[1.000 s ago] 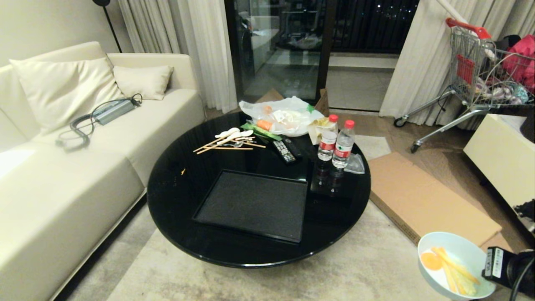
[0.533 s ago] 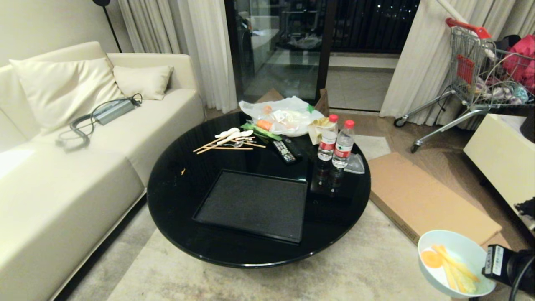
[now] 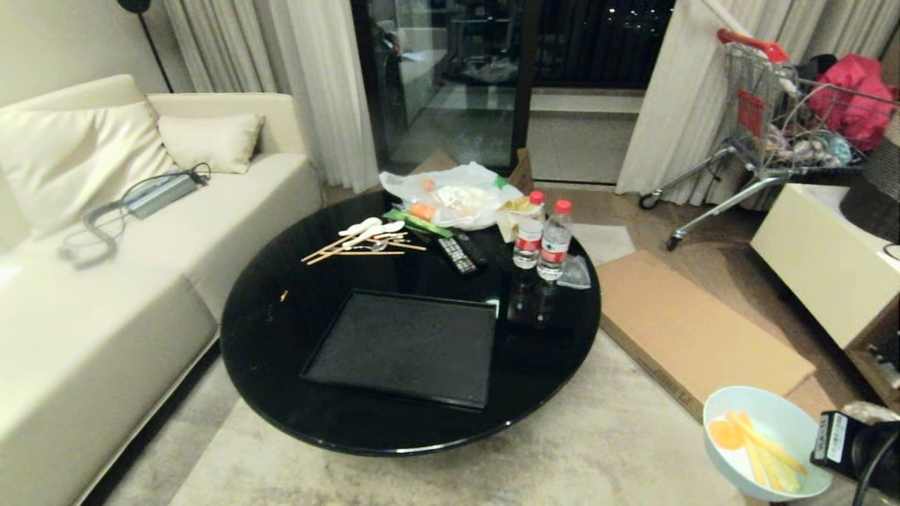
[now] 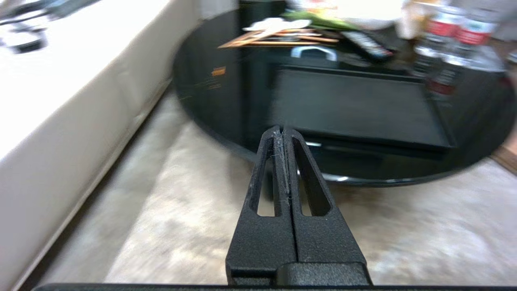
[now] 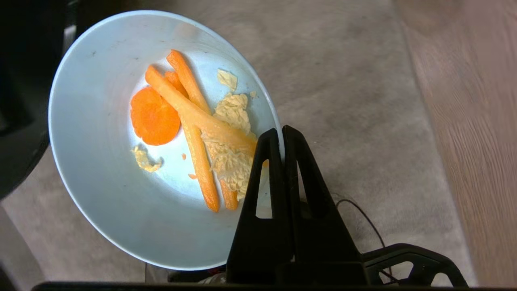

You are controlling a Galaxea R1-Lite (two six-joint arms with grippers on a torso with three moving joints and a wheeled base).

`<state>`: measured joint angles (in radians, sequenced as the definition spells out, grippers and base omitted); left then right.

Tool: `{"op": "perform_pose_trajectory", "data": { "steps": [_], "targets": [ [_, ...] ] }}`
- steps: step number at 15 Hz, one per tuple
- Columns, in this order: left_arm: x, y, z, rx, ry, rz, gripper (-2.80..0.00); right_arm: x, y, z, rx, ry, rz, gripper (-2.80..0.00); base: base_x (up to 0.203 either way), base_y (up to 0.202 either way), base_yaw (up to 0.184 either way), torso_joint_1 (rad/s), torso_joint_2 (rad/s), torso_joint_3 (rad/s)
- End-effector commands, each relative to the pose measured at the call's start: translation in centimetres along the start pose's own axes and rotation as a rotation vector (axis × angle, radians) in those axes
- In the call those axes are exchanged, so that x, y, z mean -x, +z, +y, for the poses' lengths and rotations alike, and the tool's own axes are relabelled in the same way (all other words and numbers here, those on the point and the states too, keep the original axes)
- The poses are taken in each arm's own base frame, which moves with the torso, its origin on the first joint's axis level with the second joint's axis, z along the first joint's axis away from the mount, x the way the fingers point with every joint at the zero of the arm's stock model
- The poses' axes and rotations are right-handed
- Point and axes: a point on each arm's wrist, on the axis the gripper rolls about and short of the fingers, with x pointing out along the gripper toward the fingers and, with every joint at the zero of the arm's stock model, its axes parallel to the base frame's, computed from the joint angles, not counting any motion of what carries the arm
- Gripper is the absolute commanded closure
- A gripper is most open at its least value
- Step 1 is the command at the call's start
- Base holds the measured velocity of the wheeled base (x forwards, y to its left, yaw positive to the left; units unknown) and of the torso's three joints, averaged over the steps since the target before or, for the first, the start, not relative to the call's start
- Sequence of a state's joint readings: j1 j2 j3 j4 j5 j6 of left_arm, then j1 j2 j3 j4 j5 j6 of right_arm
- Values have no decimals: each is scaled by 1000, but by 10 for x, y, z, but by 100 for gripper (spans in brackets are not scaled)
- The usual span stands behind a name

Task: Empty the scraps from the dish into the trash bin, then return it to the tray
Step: Move the bowl over the trash can

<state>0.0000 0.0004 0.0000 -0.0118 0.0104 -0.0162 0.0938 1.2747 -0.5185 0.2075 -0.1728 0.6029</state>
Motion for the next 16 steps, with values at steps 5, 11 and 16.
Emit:
{"op": "perform_pose_trajectory", "data": {
  "steps": [5, 11, 16],
  "targets": [
    [0, 0, 0, 1, 0, -1, 0, 0, 0, 0, -16, -8, -2, 0, 0, 9, -167, -1, 1, 1],
    [0, 0, 0, 1, 0, -1, 0, 0, 0, 0, -16, -8, -4, 0, -1, 10, -166, 2, 3, 3],
    [0, 0, 0, 1, 0, -1, 0, 0, 0, 0, -16, -7, -6, 0, 1, 11, -166, 4, 2, 2]
  ]
}}
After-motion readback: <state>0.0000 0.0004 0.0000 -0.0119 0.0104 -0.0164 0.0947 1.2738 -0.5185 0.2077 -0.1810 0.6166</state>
